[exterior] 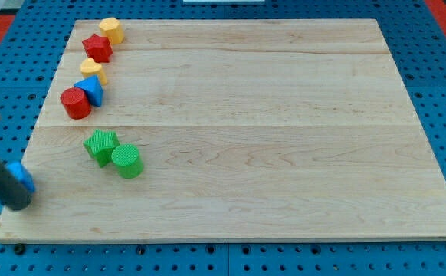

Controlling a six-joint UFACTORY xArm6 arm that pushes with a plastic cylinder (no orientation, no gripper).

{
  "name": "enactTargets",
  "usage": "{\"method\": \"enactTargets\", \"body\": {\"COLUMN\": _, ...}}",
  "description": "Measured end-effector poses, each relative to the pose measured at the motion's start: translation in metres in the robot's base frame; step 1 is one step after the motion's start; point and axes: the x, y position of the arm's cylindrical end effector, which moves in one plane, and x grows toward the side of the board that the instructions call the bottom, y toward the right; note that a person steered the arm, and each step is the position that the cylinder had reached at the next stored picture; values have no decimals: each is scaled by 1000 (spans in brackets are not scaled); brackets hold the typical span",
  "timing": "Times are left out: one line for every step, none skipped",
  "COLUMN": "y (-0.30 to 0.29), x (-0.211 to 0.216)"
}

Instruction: Drag the blue cube into the bottom side of the red circle

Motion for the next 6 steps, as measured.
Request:
{"method": "enactTargets", "body": {"y": 14, "x": 18}}
{"method": "enactTargets", "body": {"y": -34, "x": 53}}
{"method": "enactTargets", "body": {"y": -36, "x": 14}}
{"method": "enactTargets", "body": {"y": -27, "x": -26}}
{"method": "enactTargets", "body": {"y": -40, "x": -52}}
{"method": "enactTargets", "body": {"y": -6, "x": -75}}
